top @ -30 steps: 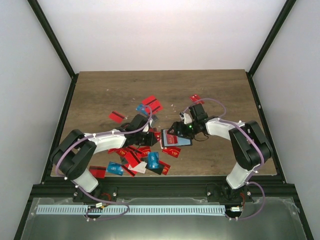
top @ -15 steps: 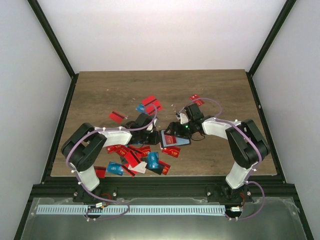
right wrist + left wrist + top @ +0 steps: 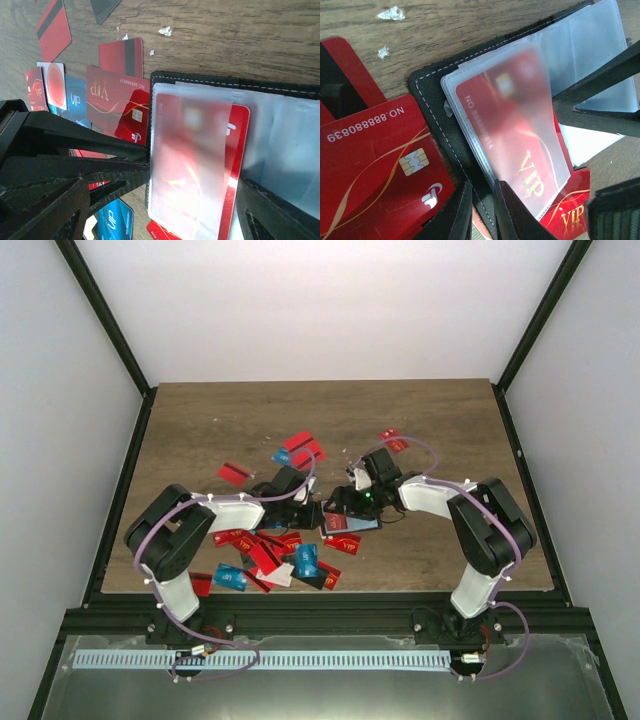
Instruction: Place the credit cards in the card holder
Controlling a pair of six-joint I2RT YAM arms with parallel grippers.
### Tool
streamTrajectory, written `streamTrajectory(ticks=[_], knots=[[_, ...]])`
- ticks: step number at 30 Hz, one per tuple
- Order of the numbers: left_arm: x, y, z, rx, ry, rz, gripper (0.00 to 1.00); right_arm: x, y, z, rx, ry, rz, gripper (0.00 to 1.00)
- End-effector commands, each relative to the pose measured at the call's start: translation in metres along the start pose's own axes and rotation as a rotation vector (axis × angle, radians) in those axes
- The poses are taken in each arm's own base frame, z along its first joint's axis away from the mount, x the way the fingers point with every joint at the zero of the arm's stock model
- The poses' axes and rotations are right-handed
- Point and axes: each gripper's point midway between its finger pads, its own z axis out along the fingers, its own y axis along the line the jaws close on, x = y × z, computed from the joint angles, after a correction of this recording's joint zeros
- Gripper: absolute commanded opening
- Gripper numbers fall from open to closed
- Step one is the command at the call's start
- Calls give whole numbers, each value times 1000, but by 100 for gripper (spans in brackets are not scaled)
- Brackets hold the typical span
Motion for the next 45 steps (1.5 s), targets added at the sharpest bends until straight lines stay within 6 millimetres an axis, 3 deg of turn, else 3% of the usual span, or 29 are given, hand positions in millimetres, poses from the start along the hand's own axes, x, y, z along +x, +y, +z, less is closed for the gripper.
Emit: streamTrajectory(ticks=[1, 11, 17, 26, 35, 45], knots=[[2, 1, -3, -16, 8, 15, 15, -7, 8, -4, 36, -17, -29, 81], [5, -8, -43, -45, -29, 35, 17, -2, 16, -35, 81, -66, -68, 82], [35, -2, -58, -101, 0, 40, 19, 38, 34, -47, 3, -31, -75, 82], [65, 24, -41, -140, 34, 12, 20, 109, 49, -53, -101, 42, -24, 82], [95, 23, -22, -155, 87, 28, 19, 139, 38, -61, -118, 46, 38, 82], [124, 11, -30, -160, 76, 14, 19, 174, 50, -44, -157, 104, 74, 82]])
